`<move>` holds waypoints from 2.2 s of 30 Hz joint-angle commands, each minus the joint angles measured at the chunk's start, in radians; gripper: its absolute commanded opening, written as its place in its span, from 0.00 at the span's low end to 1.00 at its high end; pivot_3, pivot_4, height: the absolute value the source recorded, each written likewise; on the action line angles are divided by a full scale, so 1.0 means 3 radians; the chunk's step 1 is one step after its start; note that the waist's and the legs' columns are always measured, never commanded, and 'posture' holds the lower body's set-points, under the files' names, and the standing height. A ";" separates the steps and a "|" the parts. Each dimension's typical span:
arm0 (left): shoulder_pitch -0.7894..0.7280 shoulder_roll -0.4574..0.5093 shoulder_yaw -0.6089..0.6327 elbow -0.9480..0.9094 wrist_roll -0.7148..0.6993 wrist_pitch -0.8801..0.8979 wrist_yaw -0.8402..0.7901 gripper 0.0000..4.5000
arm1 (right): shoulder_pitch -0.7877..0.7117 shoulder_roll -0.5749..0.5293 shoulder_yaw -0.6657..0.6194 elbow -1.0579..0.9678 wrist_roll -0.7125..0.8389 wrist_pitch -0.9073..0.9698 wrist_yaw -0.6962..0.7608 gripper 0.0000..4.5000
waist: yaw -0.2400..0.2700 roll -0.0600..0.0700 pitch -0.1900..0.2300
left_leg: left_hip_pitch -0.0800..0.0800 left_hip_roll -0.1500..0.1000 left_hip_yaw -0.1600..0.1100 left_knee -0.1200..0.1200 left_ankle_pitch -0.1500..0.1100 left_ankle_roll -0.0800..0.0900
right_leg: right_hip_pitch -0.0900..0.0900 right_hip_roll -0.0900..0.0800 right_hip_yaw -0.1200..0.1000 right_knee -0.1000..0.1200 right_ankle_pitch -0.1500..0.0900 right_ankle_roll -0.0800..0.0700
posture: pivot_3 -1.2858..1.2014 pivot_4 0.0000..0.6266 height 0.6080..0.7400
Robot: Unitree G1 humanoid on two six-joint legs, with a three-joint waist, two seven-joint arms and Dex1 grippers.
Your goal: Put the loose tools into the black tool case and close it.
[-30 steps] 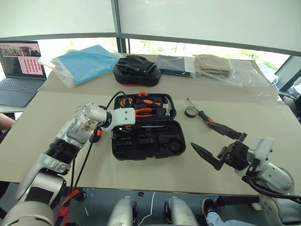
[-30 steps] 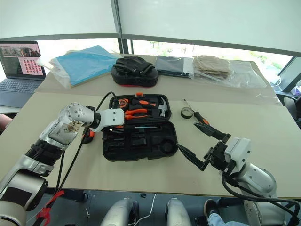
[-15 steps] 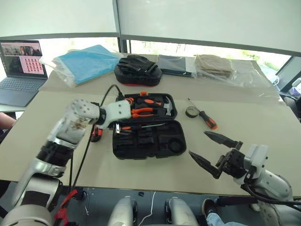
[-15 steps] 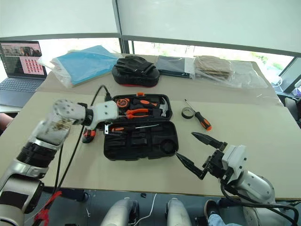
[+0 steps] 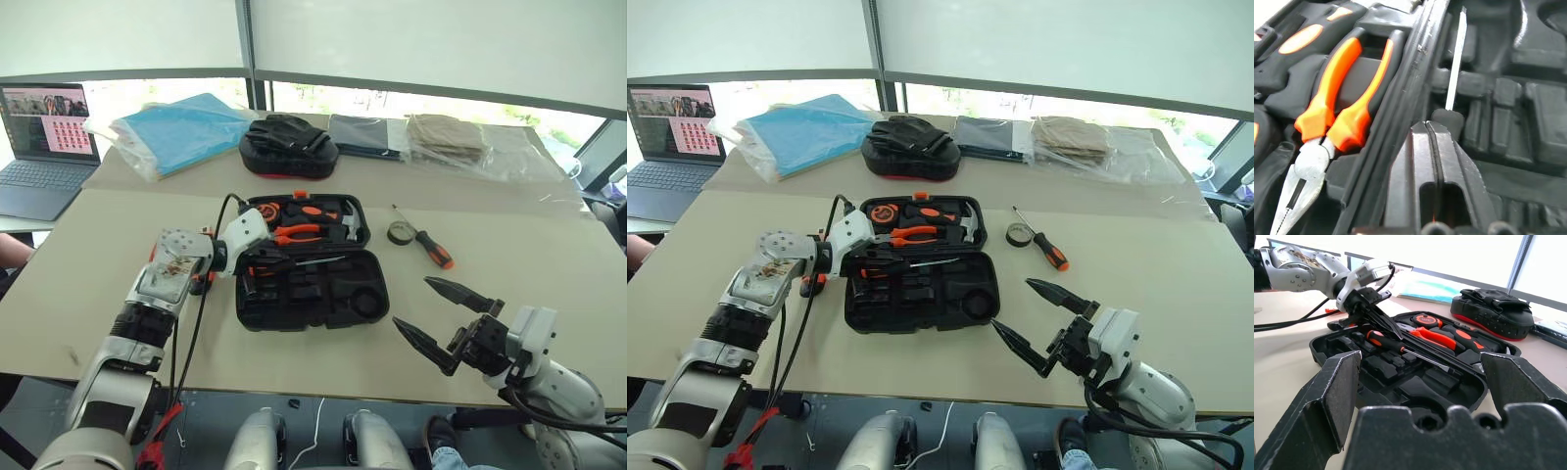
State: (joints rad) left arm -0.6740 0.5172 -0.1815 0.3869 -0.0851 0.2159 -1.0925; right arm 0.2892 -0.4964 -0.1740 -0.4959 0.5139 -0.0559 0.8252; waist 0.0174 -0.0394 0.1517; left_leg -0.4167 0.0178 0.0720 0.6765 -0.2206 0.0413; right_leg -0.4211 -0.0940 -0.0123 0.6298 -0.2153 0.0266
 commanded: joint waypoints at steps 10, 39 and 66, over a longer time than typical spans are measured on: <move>0.0077 -0.0028 -0.0214 0.0075 0.0276 -0.0069 0.0084 0.01 | -0.0067 0.0090 -0.0079 0.0053 0.0053 -0.0082 -0.0068 1.00 | 0.0019 0.0001 -0.0001 | 0.0000 -0.0002 0.0000 0.0002 -0.0002 0.0003 | 0.0002 -0.0003 0.0001 -0.0001 0.0002 0.0001 | 0.52 0.24 1.00; 0.1585 0.0838 0.1668 -0.0519 -0.1313 -0.0623 -0.1065 0.99 | 0.0634 0.0034 -0.1099 0.0911 -0.0155 -0.0405 -0.0181 1.00 | -0.0022 0.0037 -0.0032 | 0.0007 0.0006 0.0007 -0.0005 -0.0010 0.0005 | -0.0003 -0.0015 0.0002 -0.0003 -0.0019 -0.0031 | 0.52 0.24 1.00; 0.1884 0.0746 0.1783 -0.0960 -0.1645 -0.0461 -0.0794 1.00 | -0.3880 -0.0716 0.1155 0.4292 -0.1734 0.1385 0.0232 0.88 | -0.0104 0.0043 -0.0018 | -0.0022 -0.0010 0.0052 0.0001 -0.0032 0.0042 | -0.0025 -0.0053 -0.0007 -0.0028 0.0020 0.0029 | 0.52 0.24 1.00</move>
State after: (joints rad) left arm -0.1128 0.7209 0.3257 0.1285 -0.5538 0.0724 -1.3296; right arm -0.8356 -0.7165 0.1809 0.7548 0.0102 0.3945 0.8913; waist -0.0138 -0.0265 0.1462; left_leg -0.4227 0.0149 0.0880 0.6770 -0.2301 0.0539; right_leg -0.4282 -0.1097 -0.0143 0.6213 -0.2091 0.0356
